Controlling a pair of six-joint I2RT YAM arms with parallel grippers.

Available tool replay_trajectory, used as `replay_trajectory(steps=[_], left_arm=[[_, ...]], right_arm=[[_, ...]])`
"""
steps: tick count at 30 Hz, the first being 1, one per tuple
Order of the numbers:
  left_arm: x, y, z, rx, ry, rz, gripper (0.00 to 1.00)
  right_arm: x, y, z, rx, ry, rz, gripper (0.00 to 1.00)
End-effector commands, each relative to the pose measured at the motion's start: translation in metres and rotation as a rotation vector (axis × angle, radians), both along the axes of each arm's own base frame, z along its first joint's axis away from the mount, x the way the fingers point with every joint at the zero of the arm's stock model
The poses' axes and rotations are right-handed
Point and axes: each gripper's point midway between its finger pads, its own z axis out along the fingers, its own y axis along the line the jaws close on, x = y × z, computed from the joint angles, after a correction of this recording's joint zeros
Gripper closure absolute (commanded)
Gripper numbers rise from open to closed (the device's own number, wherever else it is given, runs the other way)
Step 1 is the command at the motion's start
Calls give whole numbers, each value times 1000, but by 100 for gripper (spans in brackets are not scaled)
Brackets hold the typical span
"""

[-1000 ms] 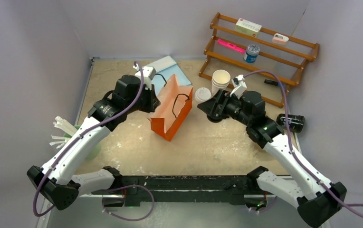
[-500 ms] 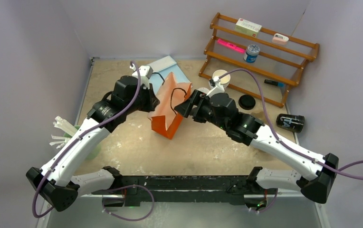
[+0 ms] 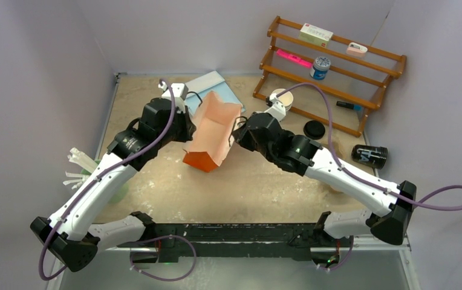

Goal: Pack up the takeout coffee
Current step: Open the takeout bag at the center of the board.

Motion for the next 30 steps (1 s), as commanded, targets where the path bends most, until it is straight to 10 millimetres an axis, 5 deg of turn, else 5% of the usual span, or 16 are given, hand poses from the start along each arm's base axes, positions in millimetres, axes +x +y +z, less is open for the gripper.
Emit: replay_trajectory(steps=[1, 3, 9, 13, 17, 21, 30], left_arm=[[7, 25, 21, 58, -76, 98, 100], [9, 33, 22, 93, -79, 125, 100], [15, 55, 20, 254, -52, 179, 100], [15, 50, 25, 264, -51, 139, 100], [16, 47, 26, 258, -55, 123, 100], [18, 44, 20, 265, -30, 110, 100], [45, 63, 11, 226, 71, 94, 100]], right_arm=[[3, -32, 12, -58, -41, -105, 91], [2, -39, 12, -89, -43, -112, 100], [4, -48, 12, -181, -41, -124, 100], [3, -38, 13, -170, -26, -86, 99], [-1, -35, 14, -170, -69, -23, 89], [0, -62, -3, -280, -106, -51, 67], [7, -92, -45, -316, 16, -20, 66]])
